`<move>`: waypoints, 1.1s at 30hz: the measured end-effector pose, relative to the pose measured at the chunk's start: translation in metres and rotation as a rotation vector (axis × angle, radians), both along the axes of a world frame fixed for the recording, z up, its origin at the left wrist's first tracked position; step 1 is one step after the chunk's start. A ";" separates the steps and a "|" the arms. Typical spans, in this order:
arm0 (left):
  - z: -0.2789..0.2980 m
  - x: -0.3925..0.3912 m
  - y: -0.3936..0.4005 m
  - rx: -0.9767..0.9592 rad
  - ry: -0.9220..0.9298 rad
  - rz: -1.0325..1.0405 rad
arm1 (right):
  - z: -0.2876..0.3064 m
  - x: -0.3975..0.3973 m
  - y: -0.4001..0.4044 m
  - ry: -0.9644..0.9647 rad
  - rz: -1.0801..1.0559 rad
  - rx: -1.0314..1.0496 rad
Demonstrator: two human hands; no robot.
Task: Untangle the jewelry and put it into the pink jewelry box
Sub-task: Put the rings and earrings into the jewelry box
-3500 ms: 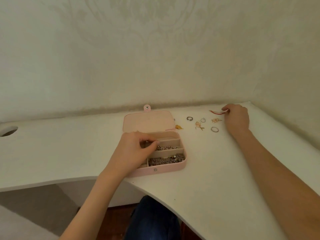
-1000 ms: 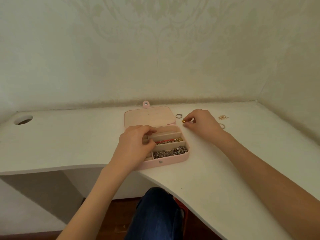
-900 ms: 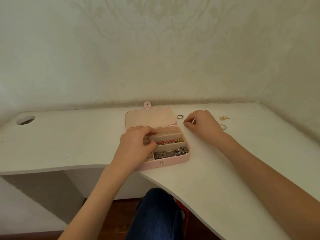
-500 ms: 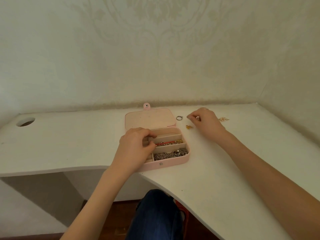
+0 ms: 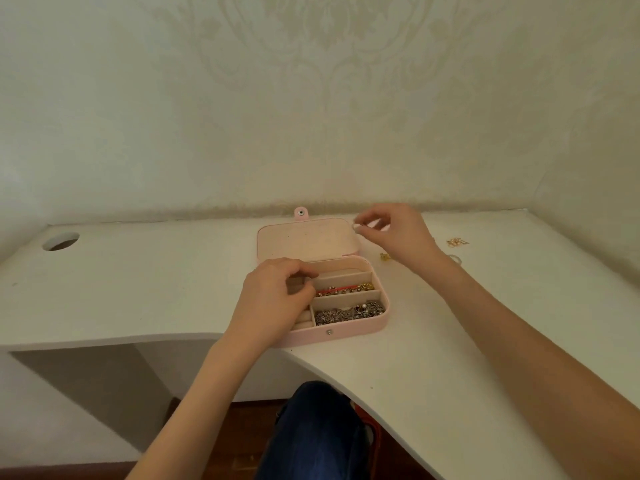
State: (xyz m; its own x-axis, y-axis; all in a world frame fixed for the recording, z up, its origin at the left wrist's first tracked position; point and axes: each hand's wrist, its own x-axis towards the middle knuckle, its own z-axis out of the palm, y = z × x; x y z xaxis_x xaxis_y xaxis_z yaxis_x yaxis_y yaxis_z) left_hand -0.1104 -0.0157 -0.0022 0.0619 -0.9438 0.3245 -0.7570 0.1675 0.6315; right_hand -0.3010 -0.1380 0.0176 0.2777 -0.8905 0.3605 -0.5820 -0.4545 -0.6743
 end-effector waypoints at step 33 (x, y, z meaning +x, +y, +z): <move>-0.005 -0.002 0.003 -0.055 0.041 0.027 | -0.025 -0.055 -0.029 0.483 -0.279 -0.017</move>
State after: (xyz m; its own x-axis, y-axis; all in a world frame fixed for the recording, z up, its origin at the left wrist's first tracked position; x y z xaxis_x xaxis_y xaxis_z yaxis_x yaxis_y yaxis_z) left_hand -0.1120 -0.0129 -0.0074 0.1015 -0.9226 0.3721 -0.7358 0.1821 0.6523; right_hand -0.3562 -0.1667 -0.0070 0.1692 -0.9492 0.2654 -0.9228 -0.2471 -0.2956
